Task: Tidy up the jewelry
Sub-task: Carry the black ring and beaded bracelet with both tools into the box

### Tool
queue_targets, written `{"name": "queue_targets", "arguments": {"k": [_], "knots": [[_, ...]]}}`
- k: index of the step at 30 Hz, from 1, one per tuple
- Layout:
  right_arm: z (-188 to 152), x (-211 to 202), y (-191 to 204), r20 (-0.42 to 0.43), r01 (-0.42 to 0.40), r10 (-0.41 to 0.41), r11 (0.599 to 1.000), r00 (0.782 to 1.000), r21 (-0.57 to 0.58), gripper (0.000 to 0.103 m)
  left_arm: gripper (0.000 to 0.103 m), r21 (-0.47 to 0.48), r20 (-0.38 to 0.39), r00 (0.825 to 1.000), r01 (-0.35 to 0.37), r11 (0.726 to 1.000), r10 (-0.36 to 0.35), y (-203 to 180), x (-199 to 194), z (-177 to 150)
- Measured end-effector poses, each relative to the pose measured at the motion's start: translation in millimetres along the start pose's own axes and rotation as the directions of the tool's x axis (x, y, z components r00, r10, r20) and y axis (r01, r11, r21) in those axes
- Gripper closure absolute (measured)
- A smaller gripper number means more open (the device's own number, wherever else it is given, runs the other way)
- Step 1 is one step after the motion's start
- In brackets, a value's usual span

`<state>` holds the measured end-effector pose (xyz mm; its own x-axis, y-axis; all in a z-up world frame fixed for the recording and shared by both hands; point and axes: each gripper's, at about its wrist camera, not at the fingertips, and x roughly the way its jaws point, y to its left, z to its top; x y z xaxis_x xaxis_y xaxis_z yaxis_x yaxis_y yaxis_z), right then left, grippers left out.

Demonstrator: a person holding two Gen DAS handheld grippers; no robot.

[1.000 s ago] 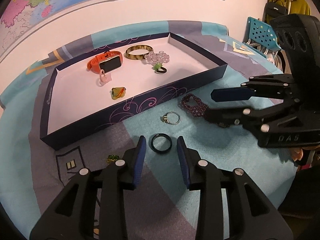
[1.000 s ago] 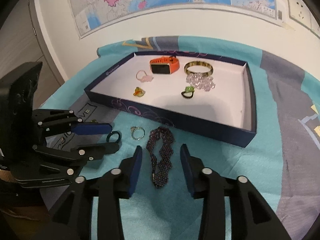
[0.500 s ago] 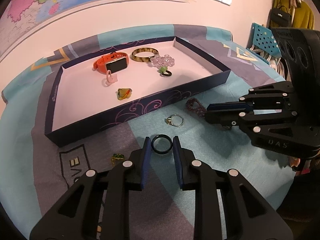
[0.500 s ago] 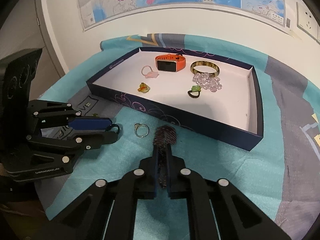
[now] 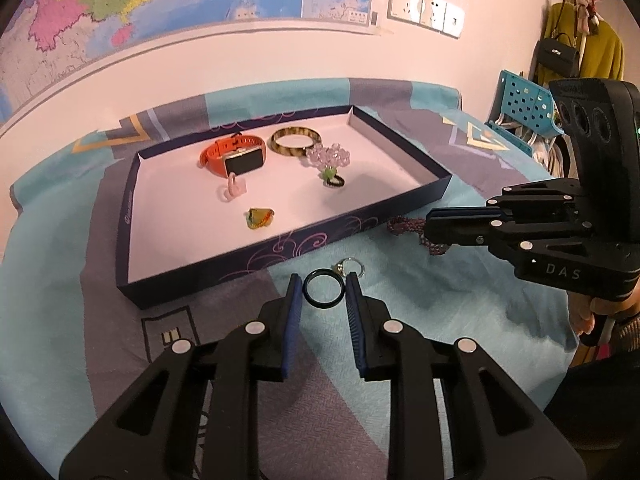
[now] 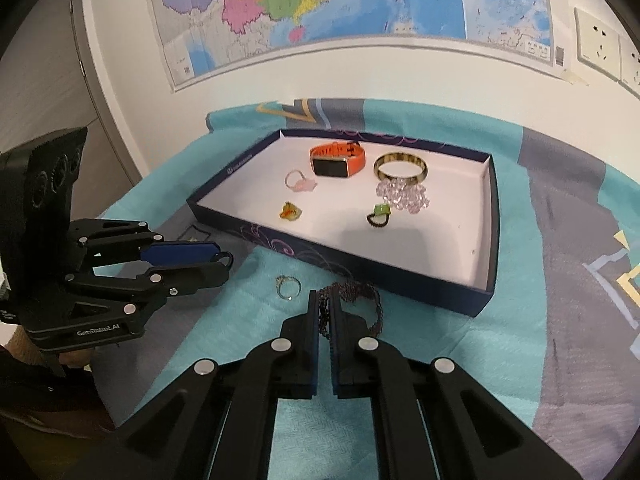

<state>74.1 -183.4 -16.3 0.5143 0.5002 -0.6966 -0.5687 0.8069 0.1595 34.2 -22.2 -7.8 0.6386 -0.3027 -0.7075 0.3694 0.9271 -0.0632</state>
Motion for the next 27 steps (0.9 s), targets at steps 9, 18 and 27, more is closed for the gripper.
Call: {"name": "queue_targets", "arguments": {"k": [9, 18, 27], "knots": [[12, -16, 1, 0.052, -0.008, 0.008, 1.0, 0.999, -0.009, 0.1, 0.081, 0.0, 0.031, 0.999, -0.013, 1.0, 0.013, 4, -8, 8], [30, -28, 1, 0.101, -0.001, 0.004, 0.999, 0.995, -0.033, 0.1, 0.081, 0.004, 0.051, 0.998, -0.021, 1.0, 0.02, 8, -10, 20], [53, -33, 0, 0.151, 0.001, 0.007, 0.999, 0.989, -0.053, 0.1, 0.081, 0.003, 0.064, 0.998, -0.024, 1.0, 0.024, 12, -6, 33]]}}
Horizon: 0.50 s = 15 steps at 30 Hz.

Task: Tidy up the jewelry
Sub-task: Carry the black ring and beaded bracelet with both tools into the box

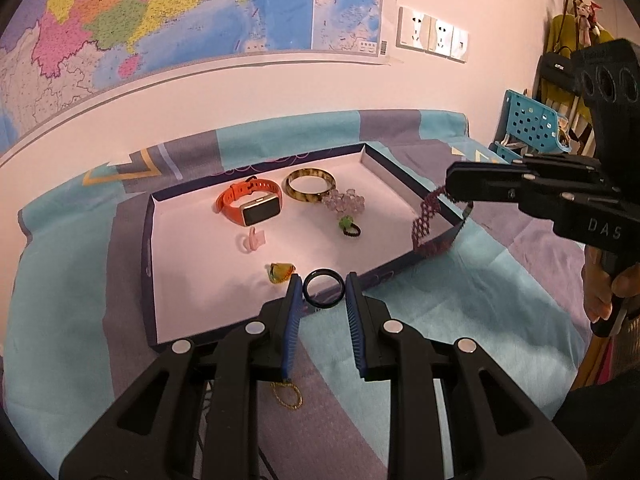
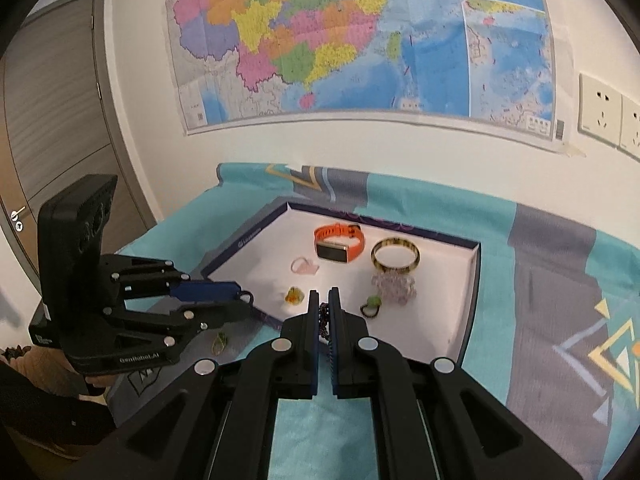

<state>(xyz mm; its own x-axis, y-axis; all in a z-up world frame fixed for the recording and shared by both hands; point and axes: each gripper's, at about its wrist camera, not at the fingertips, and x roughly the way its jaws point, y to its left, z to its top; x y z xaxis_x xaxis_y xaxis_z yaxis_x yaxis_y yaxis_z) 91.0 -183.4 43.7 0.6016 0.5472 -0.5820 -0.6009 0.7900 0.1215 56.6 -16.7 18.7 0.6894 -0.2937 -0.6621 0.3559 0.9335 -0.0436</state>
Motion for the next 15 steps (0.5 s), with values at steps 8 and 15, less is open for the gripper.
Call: {"name": "queue_targets", "arguments": {"k": [8, 15], "knots": [[12, 11, -3, 0.007, -0.005, 0.005, 1.0, 1.0, -0.003, 0.1, 0.081, -0.001, 0.002, 1.0, -0.007, 1.0, 0.007, 2, 6, 7], [15, 26, -5, -0.01, -0.01, 0.011, 1.0, 1.0, 0.006, 0.1, 0.081, -0.006, -0.003, 1.0, -0.01, 1.0, 0.01, 7, 14, 13]]}}
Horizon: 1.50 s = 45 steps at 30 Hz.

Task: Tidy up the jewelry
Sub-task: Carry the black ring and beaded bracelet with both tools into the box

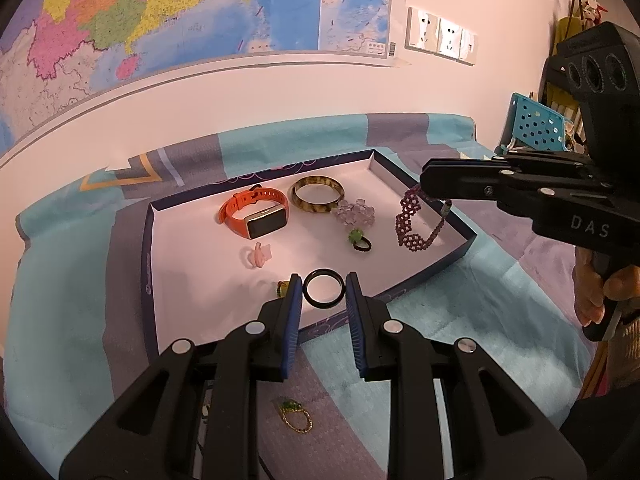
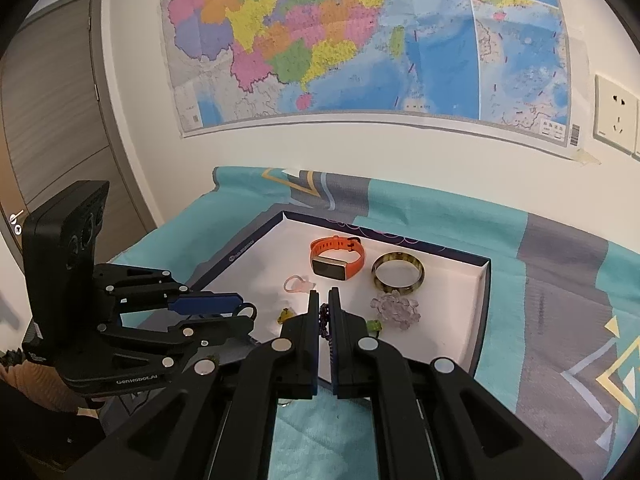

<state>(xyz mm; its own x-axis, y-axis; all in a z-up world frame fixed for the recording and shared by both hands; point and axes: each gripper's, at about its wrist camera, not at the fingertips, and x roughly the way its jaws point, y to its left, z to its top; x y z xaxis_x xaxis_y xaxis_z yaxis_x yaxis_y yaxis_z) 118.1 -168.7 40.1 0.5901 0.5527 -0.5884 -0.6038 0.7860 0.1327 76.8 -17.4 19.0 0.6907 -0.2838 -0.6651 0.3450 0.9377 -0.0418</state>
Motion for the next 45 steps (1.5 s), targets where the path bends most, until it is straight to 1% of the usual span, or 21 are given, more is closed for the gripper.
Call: {"name": "queue_targets", "arguments": {"k": [20, 33, 45], "knots": [[8, 27, -9, -0.03, -0.016, 0.017, 0.999, 0.999, 0.029, 0.1, 0.081, -0.017, -0.025, 1.0, -0.006, 1.0, 0.006, 6, 21, 6], [7, 47, -14, -0.064, -0.02, 0.023, 0.999, 0.998, 0.046, 0.1, 0.081, -0.019, -0.047, 0.999, -0.01, 1.0, 0.009, 6, 36, 12], [8, 66, -21, -0.086, -0.032, 0.038, 0.997, 0.996, 0.071, 0.1, 0.081, -0.035, -0.087, 0.996, -0.021, 0.999, 0.018, 8, 58, 13]]}}
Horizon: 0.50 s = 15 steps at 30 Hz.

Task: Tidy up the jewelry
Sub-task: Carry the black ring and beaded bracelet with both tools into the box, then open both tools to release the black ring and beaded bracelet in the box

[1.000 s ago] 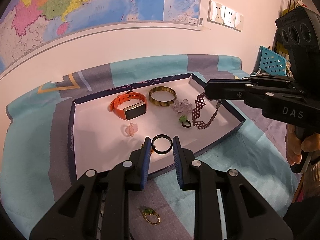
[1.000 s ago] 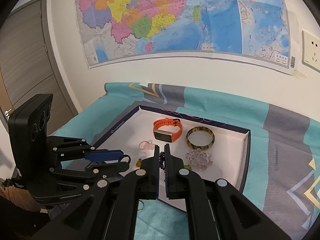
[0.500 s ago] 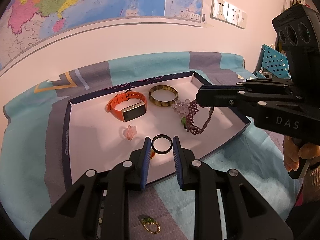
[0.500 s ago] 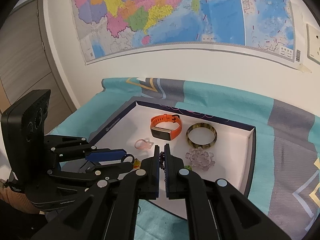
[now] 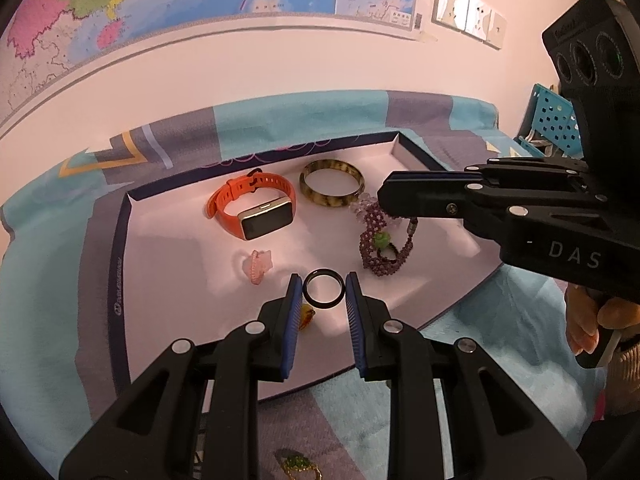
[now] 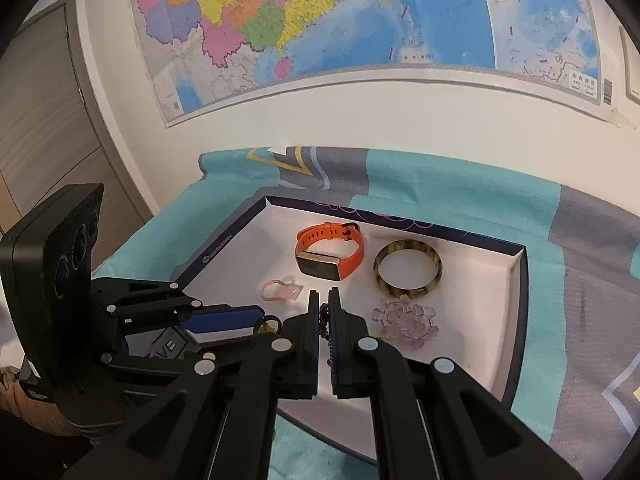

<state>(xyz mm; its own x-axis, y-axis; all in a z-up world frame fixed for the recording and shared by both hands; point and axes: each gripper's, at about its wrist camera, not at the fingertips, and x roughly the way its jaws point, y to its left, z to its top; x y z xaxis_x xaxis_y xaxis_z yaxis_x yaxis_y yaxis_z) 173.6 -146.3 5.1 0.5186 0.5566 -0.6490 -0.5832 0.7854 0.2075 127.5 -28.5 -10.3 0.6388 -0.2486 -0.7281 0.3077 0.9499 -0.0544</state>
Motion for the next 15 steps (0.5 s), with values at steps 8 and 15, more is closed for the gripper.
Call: {"name": "queue_targets", "arguments": {"k": [8, 15], "knots": [[-1, 14, -11, -0.028, 0.019, -0.018, 1.0, 0.999, 0.025, 0.1, 0.08, -0.028, -0.034, 0.999, -0.011, 1.0, 0.01, 4, 17, 0], [-4, 24, -15, -0.042, 0.033, -0.032, 0.999, 0.999, 0.034, 0.097, 0.08, -0.035, -0.056, 0.998, -0.014, 0.999, 0.012, 5, 27, -1]]}}
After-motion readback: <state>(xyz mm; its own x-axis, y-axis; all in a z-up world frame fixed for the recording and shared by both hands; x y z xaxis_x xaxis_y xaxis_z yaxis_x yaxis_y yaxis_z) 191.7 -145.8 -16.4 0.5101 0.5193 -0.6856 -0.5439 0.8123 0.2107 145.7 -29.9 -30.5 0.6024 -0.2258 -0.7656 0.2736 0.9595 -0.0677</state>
